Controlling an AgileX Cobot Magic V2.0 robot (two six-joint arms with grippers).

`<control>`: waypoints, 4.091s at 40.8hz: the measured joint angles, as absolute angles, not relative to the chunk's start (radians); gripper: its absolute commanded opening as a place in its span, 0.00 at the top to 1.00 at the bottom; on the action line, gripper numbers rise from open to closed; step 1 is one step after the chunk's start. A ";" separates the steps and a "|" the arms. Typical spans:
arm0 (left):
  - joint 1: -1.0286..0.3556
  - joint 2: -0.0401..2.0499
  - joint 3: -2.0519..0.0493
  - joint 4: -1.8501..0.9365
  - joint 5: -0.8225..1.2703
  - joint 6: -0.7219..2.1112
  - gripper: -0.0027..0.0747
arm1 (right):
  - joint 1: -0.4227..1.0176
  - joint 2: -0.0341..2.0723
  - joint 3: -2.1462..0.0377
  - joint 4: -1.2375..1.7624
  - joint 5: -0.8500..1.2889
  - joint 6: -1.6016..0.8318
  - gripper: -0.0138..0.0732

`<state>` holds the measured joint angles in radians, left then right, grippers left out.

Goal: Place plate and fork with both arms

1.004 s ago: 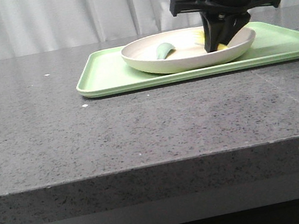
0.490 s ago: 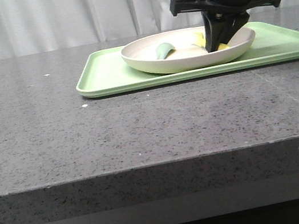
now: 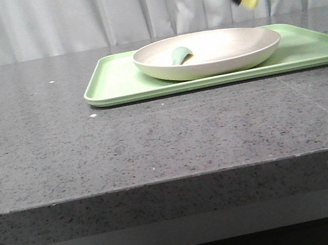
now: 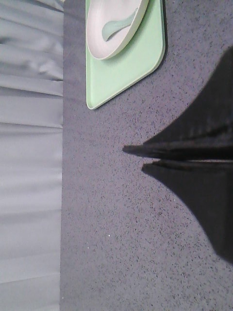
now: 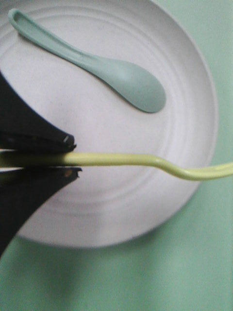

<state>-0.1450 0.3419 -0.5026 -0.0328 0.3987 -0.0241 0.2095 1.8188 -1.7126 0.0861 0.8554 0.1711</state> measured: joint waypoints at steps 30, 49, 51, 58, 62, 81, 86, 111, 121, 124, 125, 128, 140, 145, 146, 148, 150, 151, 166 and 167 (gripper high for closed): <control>-0.145 0.342 -0.501 -0.033 0.399 -0.024 0.99 | 0.078 1.894 -1.655 -0.007 0.906 0.172 0.90; -0.145 0.342 -0.501 -0.033 0.399 -0.024 0.99 | 0.078 1.953 -1.650 -0.007 0.889 0.172 0.89; -0.145 0.342 -0.501 -0.033 0.399 -0.024 0.99 | 0.078 1.955 -1.650 -0.007 0.889 0.172 0.89; -0.145 0.342 -0.501 -0.033 0.399 -0.024 0.99 | 0.078 1.955 -1.651 -0.008 0.889 0.172 0.77; -0.145 0.342 -0.501 -0.033 0.399 -0.024 0.99 | 0.078 1.955 -1.651 -0.008 0.889 0.172 0.66; -0.145 0.342 -0.501 -0.033 0.399 -0.024 0.99 | 0.078 1.909 -1.651 -0.010 0.909 0.172 0.48; -0.145 0.342 -0.501 -0.033 0.399 -0.024 0.99 | 0.078 1.895 -1.651 -0.010 0.913 0.172 0.46; -0.145 0.342 -0.501 -0.033 0.399 -0.024 0.99 | 0.078 1.662 -1.639 -0.010 0.988 0.172 0.97; -0.145 0.342 -0.501 -0.033 0.399 -0.024 0.99 | 0.084 1.419 -1.407 -0.010 0.897 0.172 0.97; -0.145 0.342 -0.501 -0.033 0.399 -0.024 0.99 | 0.085 1.319 -1.310 -0.010 0.852 0.167 0.97; -0.145 0.342 -0.501 -0.033 0.399 -0.024 0.99 | 0.085 1.282 -1.270 -0.010 0.832 0.164 0.97; -0.145 0.342 -0.501 -0.033 0.399 -0.024 0.99 | 0.085 1.190 -1.170 -0.010 0.778 0.148 0.97; -0.145 0.342 -0.501 -0.033 0.399 -0.024 0.99 | 0.085 0.805 -0.777 -0.010 0.609 0.119 0.97; -0.145 0.342 -0.501 -0.033 0.399 -0.024 0.99 | 0.085 0.642 -0.637 -0.010 0.558 0.119 0.97; -0.145 0.342 -0.501 -0.033 0.399 -0.024 0.99 | 0.085 0.612 -0.607 -0.010 0.546 0.119 0.97; -0.145 0.342 -0.501 -0.033 0.399 -0.024 0.99 | 0.085 0.533 -0.560 -0.010 0.530 0.119 0.97; -0.145 0.342 -0.501 -0.033 0.399 -0.024 0.99 | 0.085 0.470 -0.515 -0.010 0.518 0.118 0.97; -0.145 0.342 -0.501 -0.033 0.399 -0.024 0.99 | 0.085 0.445 -0.491 -0.010 0.511 0.118 0.97; -0.145 0.342 -0.501 -0.033 0.399 -0.024 0.99 | 0.085 0.194 -0.368 -0.010 0.485 0.117 0.97; -0.145 0.342 -0.501 -0.033 0.399 -0.024 0.99 | 0.085 0.194 -0.368 -0.010 0.485 0.117 0.97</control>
